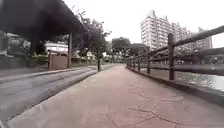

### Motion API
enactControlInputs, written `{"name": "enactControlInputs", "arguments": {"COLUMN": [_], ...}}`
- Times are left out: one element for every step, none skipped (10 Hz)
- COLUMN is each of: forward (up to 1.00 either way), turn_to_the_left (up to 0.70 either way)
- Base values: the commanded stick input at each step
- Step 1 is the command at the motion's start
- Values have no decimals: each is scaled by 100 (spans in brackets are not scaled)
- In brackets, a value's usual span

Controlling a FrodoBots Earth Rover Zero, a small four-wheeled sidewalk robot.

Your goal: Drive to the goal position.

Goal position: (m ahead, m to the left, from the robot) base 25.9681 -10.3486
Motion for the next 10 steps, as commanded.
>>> {"name": "enactControlInputs", "arguments": {"forward": [100,100,100,100,100,100,100,100,100,100], "turn_to_the_left": [0,0,0,0,0,0,0,0,0,0]}}
